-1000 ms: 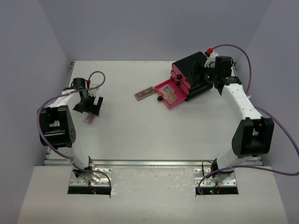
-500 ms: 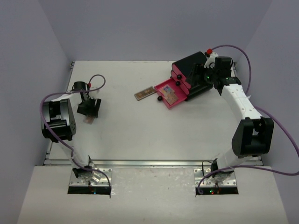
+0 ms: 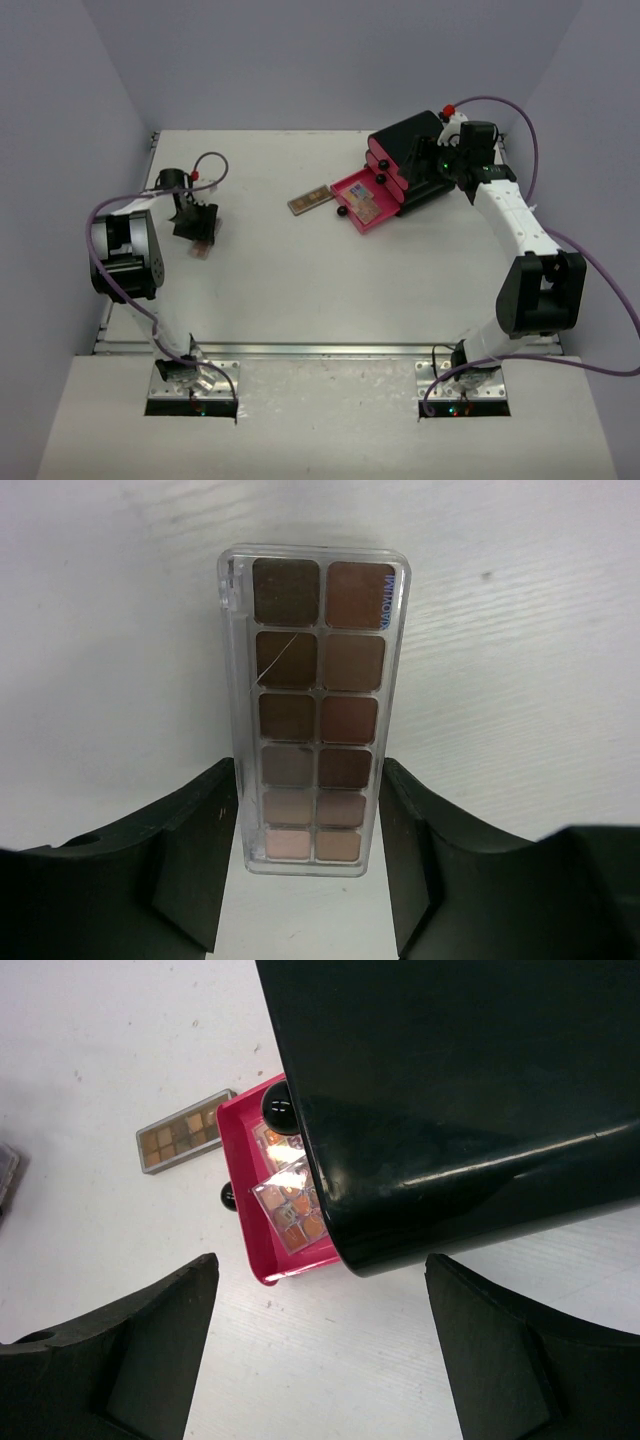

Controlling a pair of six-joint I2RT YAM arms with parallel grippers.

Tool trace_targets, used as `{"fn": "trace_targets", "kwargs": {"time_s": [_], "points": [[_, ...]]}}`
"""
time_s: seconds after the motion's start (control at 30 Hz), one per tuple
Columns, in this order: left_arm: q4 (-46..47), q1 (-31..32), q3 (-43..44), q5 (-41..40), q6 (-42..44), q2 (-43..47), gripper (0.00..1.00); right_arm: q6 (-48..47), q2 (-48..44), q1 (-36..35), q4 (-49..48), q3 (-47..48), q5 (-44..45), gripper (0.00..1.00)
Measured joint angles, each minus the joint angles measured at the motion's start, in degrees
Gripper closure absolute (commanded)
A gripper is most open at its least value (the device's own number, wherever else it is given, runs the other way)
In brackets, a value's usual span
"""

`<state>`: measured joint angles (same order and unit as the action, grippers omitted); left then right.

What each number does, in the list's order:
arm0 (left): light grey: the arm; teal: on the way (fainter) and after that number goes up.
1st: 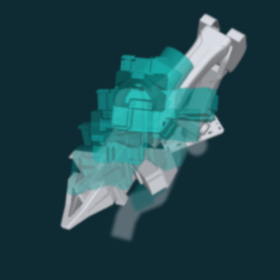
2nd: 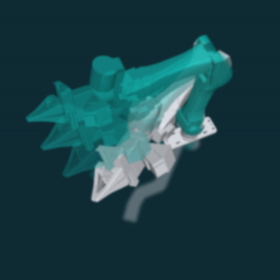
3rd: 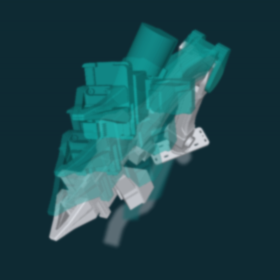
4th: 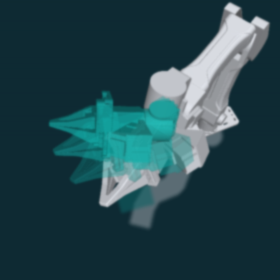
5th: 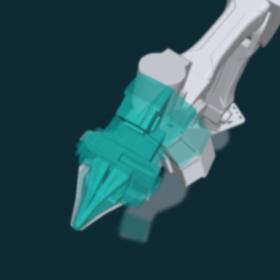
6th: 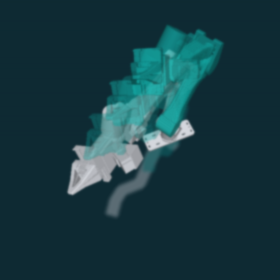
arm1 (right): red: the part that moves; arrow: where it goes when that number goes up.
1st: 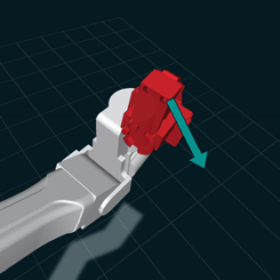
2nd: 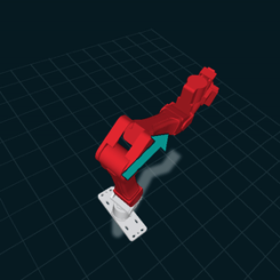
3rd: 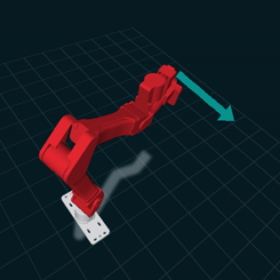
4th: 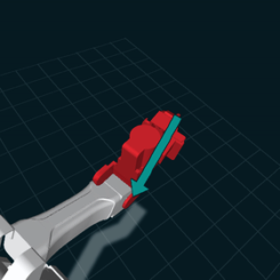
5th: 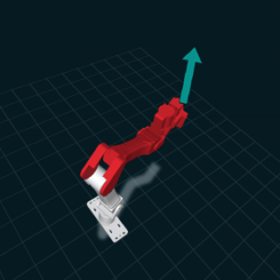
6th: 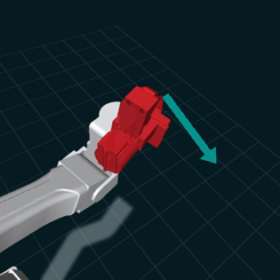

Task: Organize the makeup

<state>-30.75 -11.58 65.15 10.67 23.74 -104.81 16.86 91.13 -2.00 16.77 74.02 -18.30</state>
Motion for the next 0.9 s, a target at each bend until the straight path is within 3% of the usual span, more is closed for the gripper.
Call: {"fn": "trace_targets", "kwargs": {"time_s": [0.2, 0.37, 0.47, 0.63, 0.9], "points": [[-3.4, 6.6, 7.2, 2.5, -0.3, 0.1, 1.00, 0.0, 0.0, 0.0, 0.1, 0.0, 0.2, 0.15], [-5.7, 18.1, 19.2, 4.1, -0.4, -0.7, 1.00, 0.0, 0.0, 0.0, 0.5, 0.0, 0.3, 0.15], [-9.2, 24.8, 31.5, 4.6, 0.0, -6.4, 1.00, 0.0, 0.0, 0.0, 1.1, 0.0, 0.4, 0.15], [-16.4, 34.5, 58.0, 4.5, 1.2, -23.6, 1.00, 0.0, -0.5, 0.0, 1.9, -0.4, 1.1, 0.15], [-18.0, 41.5, 62.1, 1.4, 1.9, -28.7, 0.97, -0.4, -1.9, 0.0, 3.1, -0.6, 1.8, 0.15]]}}
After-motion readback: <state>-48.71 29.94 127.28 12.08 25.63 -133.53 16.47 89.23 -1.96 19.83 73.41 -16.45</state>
